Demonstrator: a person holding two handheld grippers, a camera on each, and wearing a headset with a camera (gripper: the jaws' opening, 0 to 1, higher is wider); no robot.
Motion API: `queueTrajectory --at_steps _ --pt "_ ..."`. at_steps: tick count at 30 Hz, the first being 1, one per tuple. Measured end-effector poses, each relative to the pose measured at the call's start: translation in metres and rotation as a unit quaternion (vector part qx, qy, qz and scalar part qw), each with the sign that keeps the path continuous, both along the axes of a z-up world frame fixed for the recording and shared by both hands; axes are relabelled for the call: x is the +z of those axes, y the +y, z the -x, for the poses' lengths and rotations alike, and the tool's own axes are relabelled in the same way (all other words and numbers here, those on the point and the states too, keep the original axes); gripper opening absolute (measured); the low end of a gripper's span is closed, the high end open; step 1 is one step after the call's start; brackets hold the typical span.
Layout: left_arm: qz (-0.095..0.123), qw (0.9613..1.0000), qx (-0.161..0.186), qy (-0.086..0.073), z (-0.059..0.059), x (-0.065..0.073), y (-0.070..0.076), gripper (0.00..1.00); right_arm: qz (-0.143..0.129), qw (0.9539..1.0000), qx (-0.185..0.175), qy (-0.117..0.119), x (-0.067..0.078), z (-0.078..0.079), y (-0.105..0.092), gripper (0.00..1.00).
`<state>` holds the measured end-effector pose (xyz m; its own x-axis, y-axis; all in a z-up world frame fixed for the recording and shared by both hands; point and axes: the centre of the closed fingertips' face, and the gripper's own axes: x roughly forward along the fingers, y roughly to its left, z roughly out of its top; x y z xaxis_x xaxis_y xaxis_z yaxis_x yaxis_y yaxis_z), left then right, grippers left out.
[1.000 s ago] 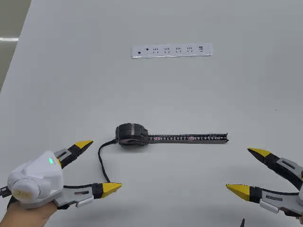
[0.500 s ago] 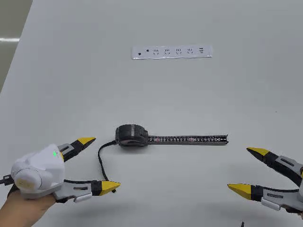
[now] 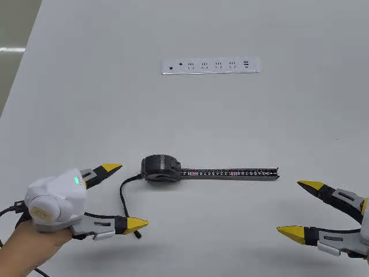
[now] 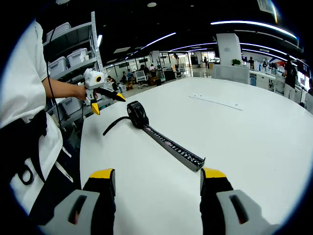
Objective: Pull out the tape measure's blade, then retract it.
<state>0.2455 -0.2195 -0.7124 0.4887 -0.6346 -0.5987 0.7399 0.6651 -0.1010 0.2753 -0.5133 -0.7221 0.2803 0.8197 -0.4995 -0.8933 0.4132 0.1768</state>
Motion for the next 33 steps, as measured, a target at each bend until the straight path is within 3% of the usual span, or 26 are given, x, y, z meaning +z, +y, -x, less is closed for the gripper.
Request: queueTrajectory --at_steps 10,20,22,25,26,33 --pt "-0.003 0.9999 0.011 0.008 -0.009 -0.004 -0.006 0.84 0.002 1.0 0.007 0.002 -0.002 -0.008 0.003 0.71" --pt "0.001 0.9981 0.06 0.015 -0.012 -0.015 -0.019 0.85 -0.003 1.0 -0.001 -0.003 -0.003 -0.022 0.009 0.72" --pt "-0.001 0.9962 0.085 0.021 -0.011 -0.019 -0.017 0.85 -0.005 1.0 -0.004 -0.004 -0.003 -0.024 0.009 0.72" --pt "0.021 0.9911 0.128 0.027 -0.014 -0.017 -0.015 0.86 -0.012 0.9998 -0.014 -0.003 -0.002 -0.028 0.009 0.72" --pt "0.017 0.9891 0.143 0.028 -0.016 -0.018 -0.011 0.86 -0.013 0.9998 -0.015 -0.003 -0.002 -0.028 0.009 0.72" --pt "0.019 0.9843 0.172 0.035 -0.018 -0.024 -0.01 0.86 -0.012 0.9997 -0.021 -0.004 -0.005 -0.032 0.011 0.72"
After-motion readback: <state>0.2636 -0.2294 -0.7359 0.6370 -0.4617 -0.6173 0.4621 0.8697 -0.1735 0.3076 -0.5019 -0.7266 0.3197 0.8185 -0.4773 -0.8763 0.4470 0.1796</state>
